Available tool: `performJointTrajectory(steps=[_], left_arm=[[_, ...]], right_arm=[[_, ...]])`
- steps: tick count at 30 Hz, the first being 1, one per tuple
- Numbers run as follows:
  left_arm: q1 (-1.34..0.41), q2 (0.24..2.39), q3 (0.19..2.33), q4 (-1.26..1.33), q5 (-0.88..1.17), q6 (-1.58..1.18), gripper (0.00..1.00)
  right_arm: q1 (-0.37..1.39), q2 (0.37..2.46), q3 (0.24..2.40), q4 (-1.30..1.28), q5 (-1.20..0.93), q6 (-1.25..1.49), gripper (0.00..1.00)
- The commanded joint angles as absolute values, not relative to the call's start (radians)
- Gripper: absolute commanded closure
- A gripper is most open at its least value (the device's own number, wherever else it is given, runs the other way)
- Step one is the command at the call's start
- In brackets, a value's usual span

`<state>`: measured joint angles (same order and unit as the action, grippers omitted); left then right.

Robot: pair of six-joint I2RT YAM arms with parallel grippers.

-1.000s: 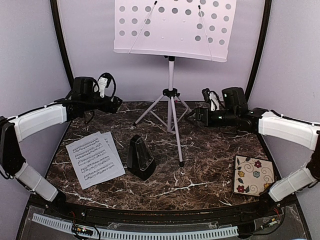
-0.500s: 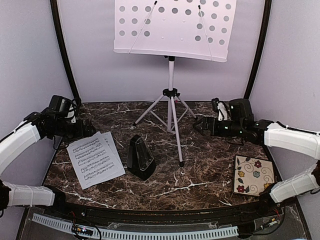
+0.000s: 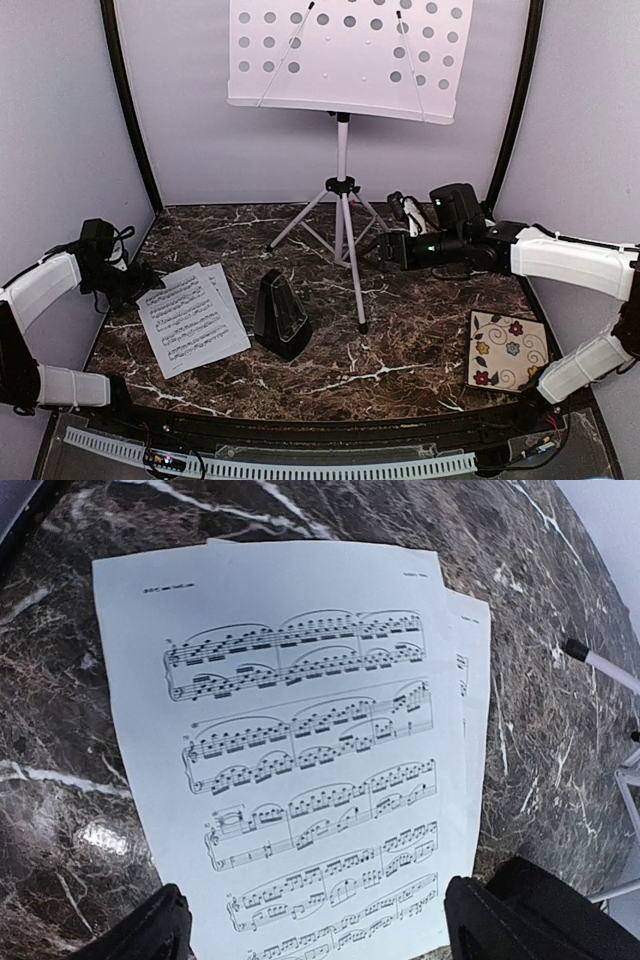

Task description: Set up the instrument practice props

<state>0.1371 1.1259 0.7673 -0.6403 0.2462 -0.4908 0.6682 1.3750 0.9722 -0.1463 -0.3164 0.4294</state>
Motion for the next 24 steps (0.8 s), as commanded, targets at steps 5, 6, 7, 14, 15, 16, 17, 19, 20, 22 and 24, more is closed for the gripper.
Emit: performJointTrajectory(steps=[5,6,7,14,15,16,17,19,20,22,24], left_arm=[[0.346,1.168,0.682,-0.396,0.431,-0.451,0.14],[0.361,1.183,0.681,-0.378,0.44,-0.442,0.15],[0.376,1.203,0.682,-0.365,0.441,-0.429,0.16],[0.479,1.313,0.683,-0.325,0.432,-0.349,0.22],[0.481,1.331,0.685,-0.316,0.437,-0.338,0.23],[0.482,1.348,0.686,-0.307,0.438,-0.33,0.24],[0.485,1.371,0.69,-0.3,0.43,-0.321,0.25],[0.496,1.401,0.685,-0.274,0.434,-0.311,0.28],[0.5,1.417,0.685,-0.263,0.443,-0.309,0.29],[0.5,1.442,0.688,-0.243,0.451,-0.301,0.34],[0.501,1.457,0.679,-0.212,0.45,-0.298,0.39]], right_arm=[[0.759,1.433,1.104,-0.231,-0.336,0.368,0.01],[0.768,1.443,1.119,-0.24,-0.336,0.365,0.01],[0.776,1.456,1.138,-0.249,-0.334,0.362,0.01],[0.804,1.502,1.202,-0.268,-0.343,0.353,0.03],[0.805,1.506,1.205,-0.265,-0.344,0.354,0.03],[0.805,1.508,1.207,-0.263,-0.347,0.354,0.03],[0.805,1.512,1.211,-0.26,-0.35,0.354,0.03],[0.804,1.518,1.216,-0.258,-0.358,0.354,0.03],[0.804,1.521,1.219,-0.257,-0.359,0.354,0.03],[0.804,1.524,1.222,-0.255,-0.359,0.354,0.04],[0.805,1.525,1.225,-0.254,-0.357,0.354,0.04]])
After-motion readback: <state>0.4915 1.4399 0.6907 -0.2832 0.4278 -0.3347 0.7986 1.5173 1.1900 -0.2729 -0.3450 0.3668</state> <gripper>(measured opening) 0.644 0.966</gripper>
